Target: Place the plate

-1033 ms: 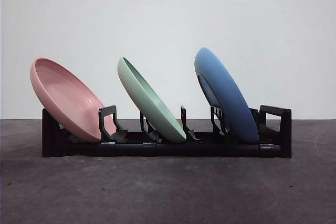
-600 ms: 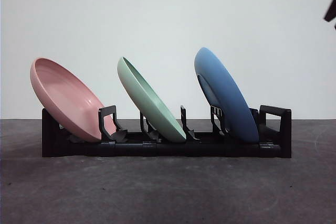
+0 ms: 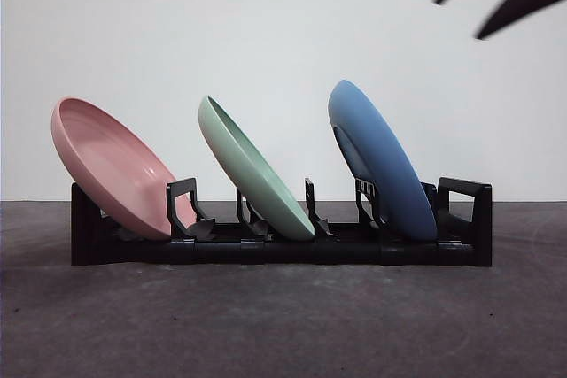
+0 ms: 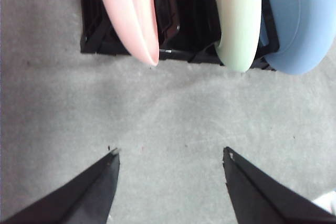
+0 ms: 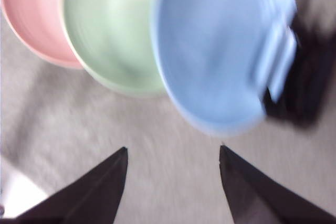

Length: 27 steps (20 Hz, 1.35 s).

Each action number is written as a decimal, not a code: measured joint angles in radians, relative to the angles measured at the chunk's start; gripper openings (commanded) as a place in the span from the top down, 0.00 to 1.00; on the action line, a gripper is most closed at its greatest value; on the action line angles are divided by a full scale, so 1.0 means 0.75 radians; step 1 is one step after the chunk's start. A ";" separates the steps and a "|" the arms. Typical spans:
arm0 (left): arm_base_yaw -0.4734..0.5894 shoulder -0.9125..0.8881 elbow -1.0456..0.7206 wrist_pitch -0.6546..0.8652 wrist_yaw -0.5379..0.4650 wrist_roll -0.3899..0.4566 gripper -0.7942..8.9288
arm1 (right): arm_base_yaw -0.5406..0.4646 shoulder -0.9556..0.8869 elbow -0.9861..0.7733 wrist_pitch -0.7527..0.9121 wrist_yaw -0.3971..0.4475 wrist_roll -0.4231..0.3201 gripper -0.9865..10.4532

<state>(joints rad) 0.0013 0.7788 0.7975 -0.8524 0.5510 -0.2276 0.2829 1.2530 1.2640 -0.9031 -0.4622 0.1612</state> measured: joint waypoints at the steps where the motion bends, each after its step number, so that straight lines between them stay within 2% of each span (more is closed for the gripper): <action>1: 0.000 0.000 0.000 0.005 0.000 0.000 0.60 | 0.024 0.064 0.072 0.001 0.023 -0.002 0.68; 5: 0.001 0.000 0.000 0.019 0.001 0.001 0.60 | 0.118 0.287 0.304 0.002 0.156 -0.006 0.68; 9: 0.001 0.000 0.000 0.019 0.001 0.000 0.60 | 0.180 0.470 0.448 0.004 0.169 -0.010 0.68; 13: 0.001 0.000 0.000 0.019 0.001 0.000 0.60 | 0.230 0.576 0.471 0.008 0.238 -0.011 0.68; 16: 0.000 0.000 0.000 0.019 0.001 0.001 0.60 | 0.251 0.633 0.471 0.010 0.239 -0.011 0.68; 22: 0.000 0.000 0.000 0.019 0.001 0.001 0.60 | 0.259 0.656 0.471 0.017 0.304 -0.011 0.87; 27: 0.000 0.000 0.000 0.019 0.001 0.001 0.60 | 0.264 0.656 0.471 0.016 0.293 -0.009 0.90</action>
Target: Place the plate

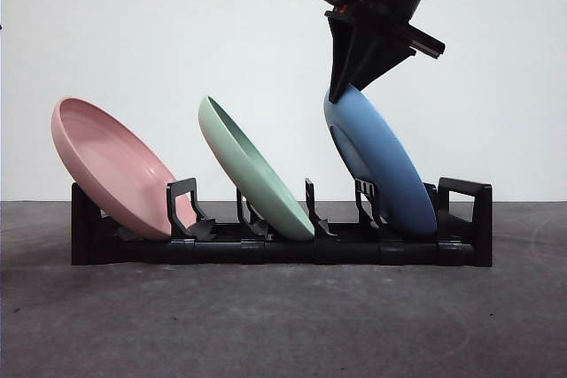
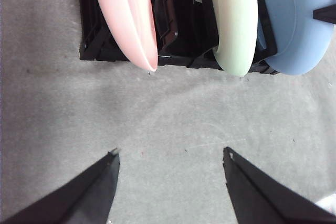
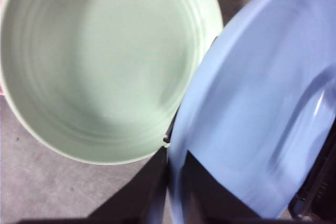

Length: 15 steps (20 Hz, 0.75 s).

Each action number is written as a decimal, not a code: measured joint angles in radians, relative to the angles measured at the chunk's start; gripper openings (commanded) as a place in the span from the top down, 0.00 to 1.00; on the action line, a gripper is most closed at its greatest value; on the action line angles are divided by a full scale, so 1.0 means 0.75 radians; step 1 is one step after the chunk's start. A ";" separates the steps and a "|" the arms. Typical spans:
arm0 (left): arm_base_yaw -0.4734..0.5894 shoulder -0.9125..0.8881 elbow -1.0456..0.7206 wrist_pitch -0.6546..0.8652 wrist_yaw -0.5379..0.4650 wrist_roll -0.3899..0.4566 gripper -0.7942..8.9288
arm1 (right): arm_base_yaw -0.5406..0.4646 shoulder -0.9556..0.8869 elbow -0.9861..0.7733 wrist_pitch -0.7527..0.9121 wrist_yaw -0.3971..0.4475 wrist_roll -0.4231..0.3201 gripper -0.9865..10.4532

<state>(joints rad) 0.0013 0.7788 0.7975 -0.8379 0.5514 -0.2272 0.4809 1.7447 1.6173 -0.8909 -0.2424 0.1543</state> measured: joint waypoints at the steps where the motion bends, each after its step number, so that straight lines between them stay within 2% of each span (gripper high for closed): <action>1: 0.001 0.000 0.000 0.000 0.000 0.000 0.60 | -0.001 0.000 0.000 -0.001 -0.006 0.001 0.90; 11: 0.000 0.000 0.000 0.001 0.000 0.000 0.60 | -0.006 -0.078 0.000 -0.027 -0.160 0.009 0.90; 15: 0.001 0.000 0.000 0.001 0.000 0.000 0.60 | -0.006 -0.182 0.000 -0.029 -0.176 0.009 0.90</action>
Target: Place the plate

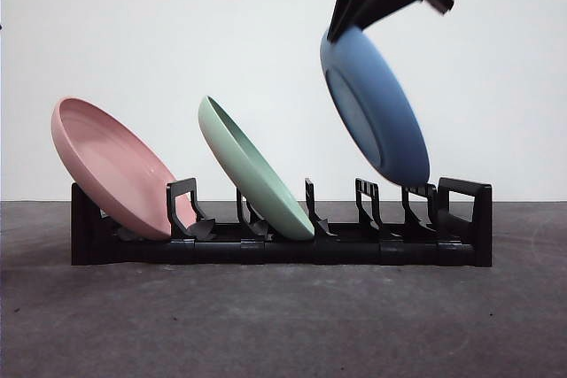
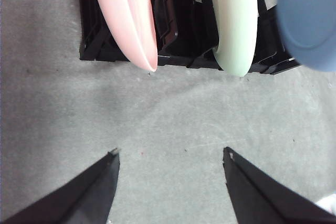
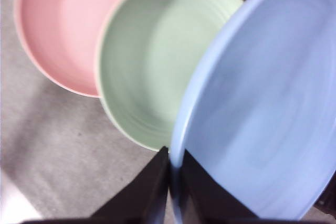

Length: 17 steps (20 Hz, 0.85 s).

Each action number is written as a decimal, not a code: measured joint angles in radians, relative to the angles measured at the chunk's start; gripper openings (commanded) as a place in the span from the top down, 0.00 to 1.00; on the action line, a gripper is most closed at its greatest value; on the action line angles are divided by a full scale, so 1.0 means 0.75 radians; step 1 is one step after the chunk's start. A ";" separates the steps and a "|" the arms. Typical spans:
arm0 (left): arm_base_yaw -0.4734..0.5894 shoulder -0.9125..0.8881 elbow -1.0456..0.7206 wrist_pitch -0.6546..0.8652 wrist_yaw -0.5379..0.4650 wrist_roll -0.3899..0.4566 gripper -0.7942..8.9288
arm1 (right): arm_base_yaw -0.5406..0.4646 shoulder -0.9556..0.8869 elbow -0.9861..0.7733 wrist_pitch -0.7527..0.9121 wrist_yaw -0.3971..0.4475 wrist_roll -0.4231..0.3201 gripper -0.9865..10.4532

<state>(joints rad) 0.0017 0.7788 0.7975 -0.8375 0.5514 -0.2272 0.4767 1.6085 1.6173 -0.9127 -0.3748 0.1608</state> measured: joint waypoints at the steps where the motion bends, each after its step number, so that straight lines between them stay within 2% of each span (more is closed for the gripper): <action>1: -0.001 0.000 0.000 0.000 0.000 0.000 0.60 | 0.000 -0.027 0.000 -0.001 -0.008 -0.001 0.90; 4: -0.001 0.000 0.000 0.000 0.000 0.000 0.60 | 0.002 -0.115 0.000 -0.005 -0.067 -0.011 0.90; 8: -0.001 0.000 0.000 0.000 0.000 0.000 0.60 | 0.056 -0.256 0.000 -0.005 -0.050 -0.063 0.90; 12: -0.001 0.000 0.000 0.000 0.000 0.000 0.60 | 0.223 -0.394 -0.016 0.019 0.109 -0.120 0.90; 14: 0.000 0.000 0.000 0.000 0.000 0.000 0.60 | 0.308 -0.489 -0.138 0.142 0.184 -0.140 0.90; 17: 0.000 0.000 0.000 -0.001 0.000 0.000 0.60 | 0.460 -0.674 -0.457 0.371 0.292 -0.146 0.90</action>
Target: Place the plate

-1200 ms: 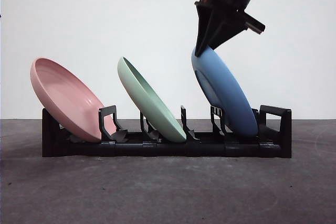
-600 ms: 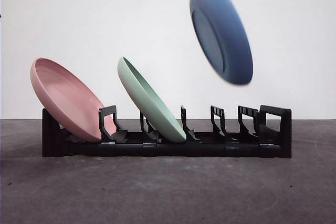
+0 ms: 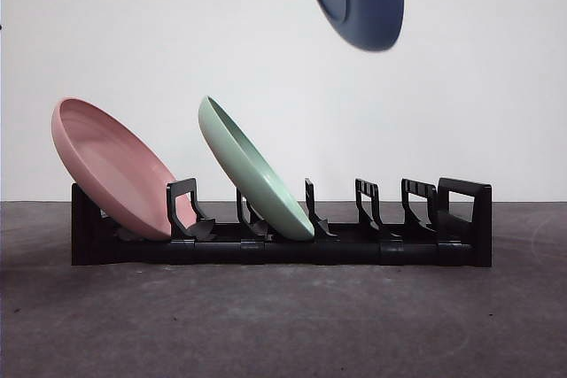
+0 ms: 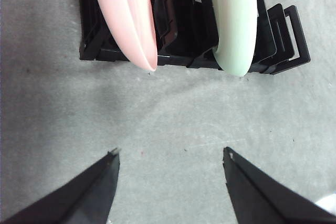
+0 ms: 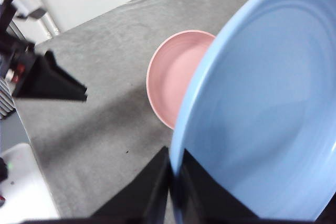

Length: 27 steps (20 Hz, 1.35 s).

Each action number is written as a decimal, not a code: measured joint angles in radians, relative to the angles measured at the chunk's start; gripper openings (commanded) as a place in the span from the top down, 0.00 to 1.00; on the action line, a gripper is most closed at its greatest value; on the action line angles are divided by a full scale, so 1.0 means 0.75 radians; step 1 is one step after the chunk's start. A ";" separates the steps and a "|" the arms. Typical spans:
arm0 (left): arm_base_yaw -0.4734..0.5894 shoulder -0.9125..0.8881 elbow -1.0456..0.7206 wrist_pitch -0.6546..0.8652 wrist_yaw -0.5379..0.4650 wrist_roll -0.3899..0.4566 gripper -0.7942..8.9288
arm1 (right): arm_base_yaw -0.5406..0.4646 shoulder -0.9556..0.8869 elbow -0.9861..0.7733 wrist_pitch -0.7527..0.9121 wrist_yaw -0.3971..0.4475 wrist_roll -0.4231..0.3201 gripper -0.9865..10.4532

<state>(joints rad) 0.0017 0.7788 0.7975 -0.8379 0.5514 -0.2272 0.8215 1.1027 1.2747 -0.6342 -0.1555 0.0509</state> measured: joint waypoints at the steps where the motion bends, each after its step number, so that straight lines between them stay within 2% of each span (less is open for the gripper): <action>1: 0.000 0.000 0.000 0.001 0.000 0.000 0.60 | 0.050 -0.050 -0.089 0.037 0.050 -0.002 0.90; 8: 0.000 0.000 0.000 0.000 0.000 0.000 0.60 | 0.579 -0.261 -0.578 0.071 0.554 -0.035 0.90; 10: 0.000 0.000 0.000 -0.001 0.000 0.000 0.60 | 0.736 -0.254 -0.646 0.040 0.622 -0.034 0.90; 13: 0.000 0.000 0.000 0.000 0.000 0.000 0.60 | 0.905 -0.190 -0.671 0.021 0.630 -0.034 0.90; 16: 0.000 0.000 0.000 -0.001 0.001 0.000 0.60 | 0.934 -0.067 -0.671 0.055 0.637 -0.044 0.90; 20: -0.001 0.000 0.000 -0.006 0.000 0.000 0.60 | 0.888 0.142 -0.671 0.103 0.648 -0.128 0.90; 23: -0.001 0.000 0.000 -0.006 0.001 0.000 0.60 | 0.850 0.287 -0.671 0.186 0.653 -0.224 0.90; 27: -0.001 0.000 0.000 -0.006 0.000 0.001 0.60 | 0.794 0.435 -0.671 0.300 0.659 -0.398 0.90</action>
<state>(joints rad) 0.0013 0.7788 0.7975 -0.8421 0.5514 -0.2264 1.4174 1.4292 0.7712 -0.4091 0.3386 -0.2478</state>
